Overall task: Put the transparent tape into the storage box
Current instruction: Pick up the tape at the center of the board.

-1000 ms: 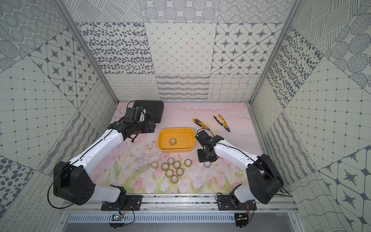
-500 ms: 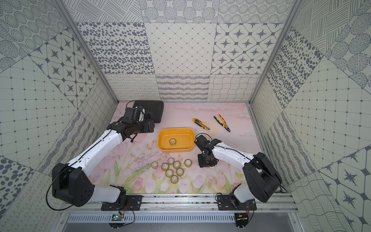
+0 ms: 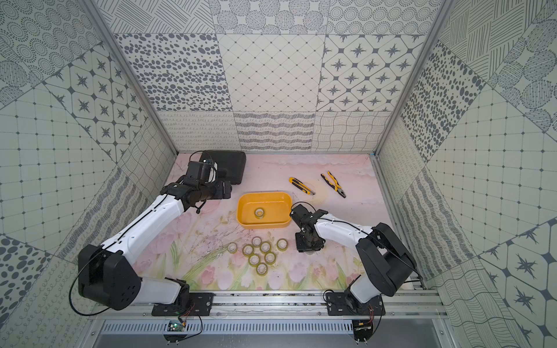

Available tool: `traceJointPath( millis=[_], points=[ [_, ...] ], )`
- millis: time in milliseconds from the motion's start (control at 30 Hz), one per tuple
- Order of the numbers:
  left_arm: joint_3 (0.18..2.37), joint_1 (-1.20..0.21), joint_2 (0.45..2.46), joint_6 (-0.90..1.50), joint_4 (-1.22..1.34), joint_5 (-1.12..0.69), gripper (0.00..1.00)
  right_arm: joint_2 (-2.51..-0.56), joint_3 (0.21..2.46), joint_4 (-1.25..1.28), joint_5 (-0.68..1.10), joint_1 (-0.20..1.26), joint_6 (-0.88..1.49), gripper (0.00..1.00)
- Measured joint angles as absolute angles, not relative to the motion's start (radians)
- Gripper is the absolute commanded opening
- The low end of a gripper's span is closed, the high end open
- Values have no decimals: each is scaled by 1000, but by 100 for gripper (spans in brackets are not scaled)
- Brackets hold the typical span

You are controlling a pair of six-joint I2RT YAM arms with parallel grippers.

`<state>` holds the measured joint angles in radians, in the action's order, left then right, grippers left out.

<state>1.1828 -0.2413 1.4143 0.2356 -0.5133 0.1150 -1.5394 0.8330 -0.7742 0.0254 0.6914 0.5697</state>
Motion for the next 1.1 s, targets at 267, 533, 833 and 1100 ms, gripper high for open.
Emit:
traceJointPath(
  millis=[267,533,833,1100],
  points=[
    [1183,-241,1408,236,-513,115,99,-1540,826,-767,24,696,575,22],
    [1182,-241,1400,236,-513,116,99,-1517,825,-773,24,696,567,6],
    [1177,-241,1383,236,-513,120,99,-1455,918,-867,-9,696,542,5],
    [1172,-231,1375,241,-513,114,99,-1425,1097,-950,-36,685,506,5]
  ],
)
